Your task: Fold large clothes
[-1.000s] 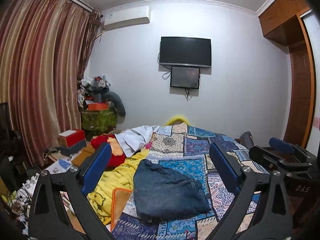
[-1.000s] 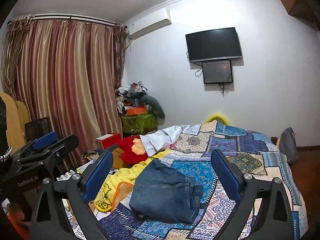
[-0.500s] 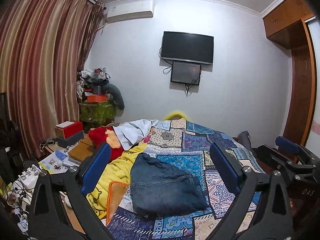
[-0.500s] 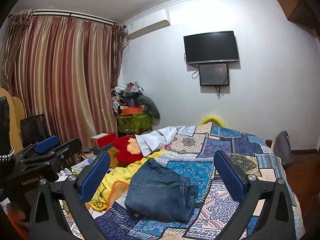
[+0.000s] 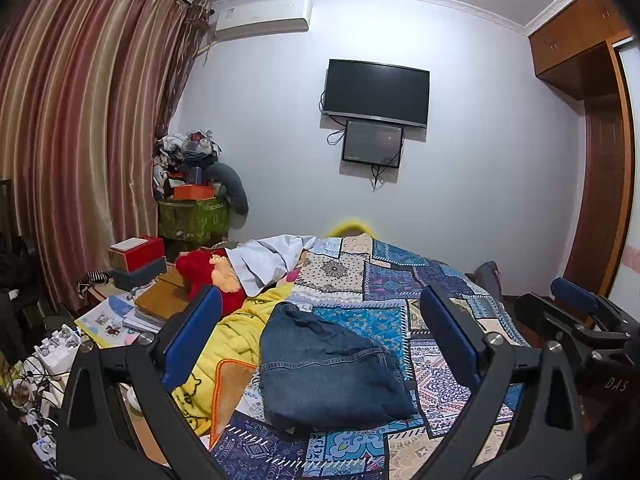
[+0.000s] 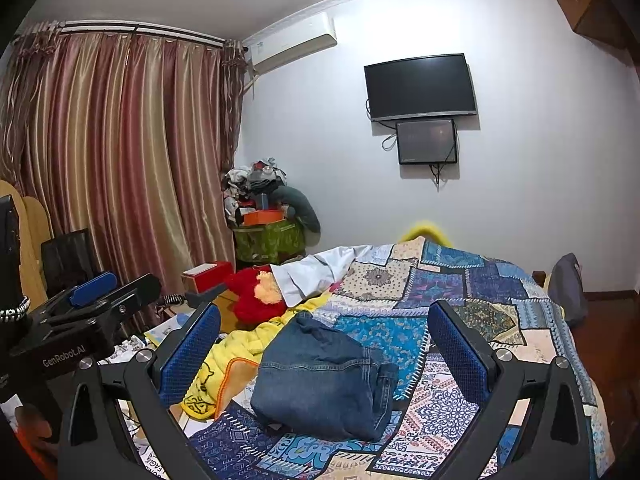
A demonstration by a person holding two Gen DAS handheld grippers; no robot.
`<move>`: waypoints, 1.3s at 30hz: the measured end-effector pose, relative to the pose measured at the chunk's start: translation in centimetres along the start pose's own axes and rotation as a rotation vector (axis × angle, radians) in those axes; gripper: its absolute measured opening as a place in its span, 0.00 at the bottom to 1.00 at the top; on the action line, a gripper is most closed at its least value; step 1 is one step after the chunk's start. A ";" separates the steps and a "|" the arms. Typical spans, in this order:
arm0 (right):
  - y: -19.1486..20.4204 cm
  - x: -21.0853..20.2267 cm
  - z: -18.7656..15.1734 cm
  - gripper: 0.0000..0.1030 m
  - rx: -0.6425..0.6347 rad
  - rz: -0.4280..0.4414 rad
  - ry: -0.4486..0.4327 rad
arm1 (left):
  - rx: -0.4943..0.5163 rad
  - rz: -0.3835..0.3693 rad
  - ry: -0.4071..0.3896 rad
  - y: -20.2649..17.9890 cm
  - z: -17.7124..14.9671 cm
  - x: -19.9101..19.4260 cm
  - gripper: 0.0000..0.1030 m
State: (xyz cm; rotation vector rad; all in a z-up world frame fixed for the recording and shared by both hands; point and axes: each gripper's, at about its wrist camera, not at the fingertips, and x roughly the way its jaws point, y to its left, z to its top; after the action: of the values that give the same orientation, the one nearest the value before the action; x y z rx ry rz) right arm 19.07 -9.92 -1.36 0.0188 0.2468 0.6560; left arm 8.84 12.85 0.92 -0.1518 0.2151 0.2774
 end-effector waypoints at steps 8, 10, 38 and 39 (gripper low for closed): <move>-0.2 -0.2 -0.1 1.00 0.012 -0.003 -0.004 | 0.002 -0.008 0.002 0.1 -0.1 0.2 0.97; -0.3 -0.2 0.0 1.00 0.018 -0.003 -0.003 | 0.004 -0.011 0.001 0.1 -0.2 0.3 0.97; -0.1 -0.2 -0.3 1.00 0.051 -0.023 0.001 | 0.049 -0.090 0.023 -0.7 -0.5 0.7 0.97; -0.1 -0.2 -0.3 1.00 0.051 -0.022 0.001 | 0.050 -0.093 0.022 -0.7 -0.4 0.7 0.97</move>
State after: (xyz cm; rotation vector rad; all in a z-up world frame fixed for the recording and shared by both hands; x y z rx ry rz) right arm 18.95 -10.14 -1.62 0.0643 0.2641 0.6277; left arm 9.63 12.25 0.43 -0.1151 0.2360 0.1778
